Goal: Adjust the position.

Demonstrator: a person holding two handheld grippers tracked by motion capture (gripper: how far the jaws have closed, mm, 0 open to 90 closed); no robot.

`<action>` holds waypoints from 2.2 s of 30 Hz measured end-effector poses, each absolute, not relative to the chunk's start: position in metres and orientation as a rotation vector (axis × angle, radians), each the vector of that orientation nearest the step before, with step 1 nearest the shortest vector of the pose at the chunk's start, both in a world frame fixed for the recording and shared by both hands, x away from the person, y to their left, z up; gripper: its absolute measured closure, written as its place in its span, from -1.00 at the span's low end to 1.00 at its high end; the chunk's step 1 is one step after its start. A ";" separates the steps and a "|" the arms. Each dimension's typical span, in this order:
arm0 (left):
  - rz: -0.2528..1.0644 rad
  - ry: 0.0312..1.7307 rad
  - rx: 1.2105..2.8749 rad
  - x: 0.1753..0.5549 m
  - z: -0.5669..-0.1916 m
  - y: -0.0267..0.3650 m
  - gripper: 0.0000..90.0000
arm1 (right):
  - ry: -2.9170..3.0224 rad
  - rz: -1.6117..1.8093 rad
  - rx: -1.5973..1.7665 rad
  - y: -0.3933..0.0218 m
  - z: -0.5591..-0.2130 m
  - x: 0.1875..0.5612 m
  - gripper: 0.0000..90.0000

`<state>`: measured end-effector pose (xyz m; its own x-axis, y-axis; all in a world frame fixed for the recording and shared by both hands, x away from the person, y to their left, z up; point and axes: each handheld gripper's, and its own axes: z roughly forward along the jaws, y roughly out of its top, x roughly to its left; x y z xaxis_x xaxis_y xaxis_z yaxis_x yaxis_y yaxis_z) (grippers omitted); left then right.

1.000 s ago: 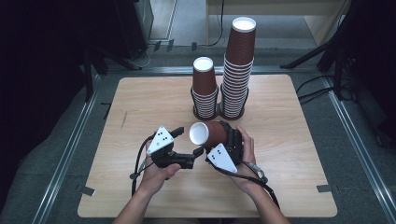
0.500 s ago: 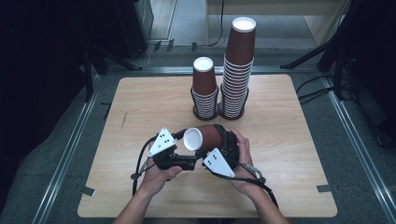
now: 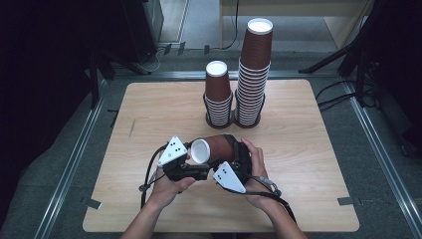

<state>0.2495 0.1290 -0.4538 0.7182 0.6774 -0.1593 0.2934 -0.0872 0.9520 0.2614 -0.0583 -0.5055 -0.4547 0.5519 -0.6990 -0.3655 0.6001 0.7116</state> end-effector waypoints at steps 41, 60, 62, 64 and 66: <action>0.410 0.896 1.538 0.262 -0.451 0.168 -0.55 | 1.918 1.285 0.509 -0.089 -0.521 0.253 -1.00; 0.444 0.905 1.545 0.264 -0.459 0.164 -0.55 | 1.757 1.650 1.087 -0.089 -0.507 0.242 -0.83; 0.447 0.910 1.541 0.264 -0.459 0.164 -0.55 | 1.694 1.710 1.213 -0.090 -0.506 0.241 -0.75; 0.445 0.914 1.538 0.264 -0.460 0.164 -0.55 | 1.635 1.806 1.335 -0.091 -0.506 0.241 -0.69; 0.445 0.917 1.534 0.264 -0.460 0.164 -0.55 | 1.597 1.936 1.494 -0.094 -0.506 0.242 -0.66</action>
